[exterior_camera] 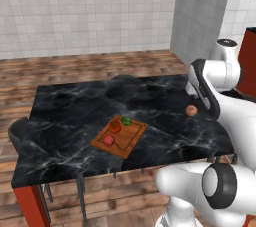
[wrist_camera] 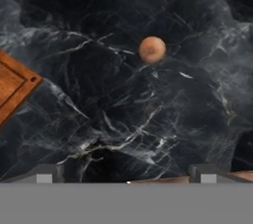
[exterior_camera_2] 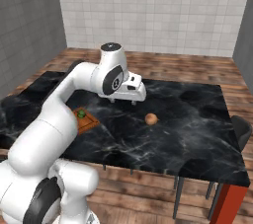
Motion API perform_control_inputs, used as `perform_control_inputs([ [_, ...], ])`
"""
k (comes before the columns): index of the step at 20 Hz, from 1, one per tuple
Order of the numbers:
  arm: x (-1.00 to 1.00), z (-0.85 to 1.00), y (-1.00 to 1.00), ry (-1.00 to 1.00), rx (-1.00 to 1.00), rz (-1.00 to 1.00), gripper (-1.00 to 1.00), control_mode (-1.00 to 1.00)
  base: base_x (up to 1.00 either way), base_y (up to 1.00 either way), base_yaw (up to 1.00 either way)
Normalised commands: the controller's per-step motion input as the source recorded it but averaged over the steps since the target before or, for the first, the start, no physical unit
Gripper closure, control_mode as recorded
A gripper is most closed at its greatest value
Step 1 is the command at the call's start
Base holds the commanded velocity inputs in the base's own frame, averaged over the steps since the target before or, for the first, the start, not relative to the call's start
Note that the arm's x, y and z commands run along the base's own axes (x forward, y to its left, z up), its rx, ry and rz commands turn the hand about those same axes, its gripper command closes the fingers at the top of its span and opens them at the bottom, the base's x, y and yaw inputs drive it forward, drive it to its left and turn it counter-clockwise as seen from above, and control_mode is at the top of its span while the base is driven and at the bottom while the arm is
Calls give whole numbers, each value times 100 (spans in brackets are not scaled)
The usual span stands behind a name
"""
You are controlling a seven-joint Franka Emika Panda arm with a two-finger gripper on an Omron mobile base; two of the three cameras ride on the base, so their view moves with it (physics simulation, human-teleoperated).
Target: Place the avocado, onion, tomato, and bell pepper on the cutting board.
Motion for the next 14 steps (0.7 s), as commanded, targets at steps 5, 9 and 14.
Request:
perform_control_inputs([
  [5, 36, -8, -22, 9, 0, -4, -100, -100, 0, 0, 0],
  [9, 31, -7, -21, 8, 0, -4, -100, -100, 0, 0, 0],
  [14, 28, -9, -16, 8, 0, -3, -100, -100, 0, 0, 0],
])
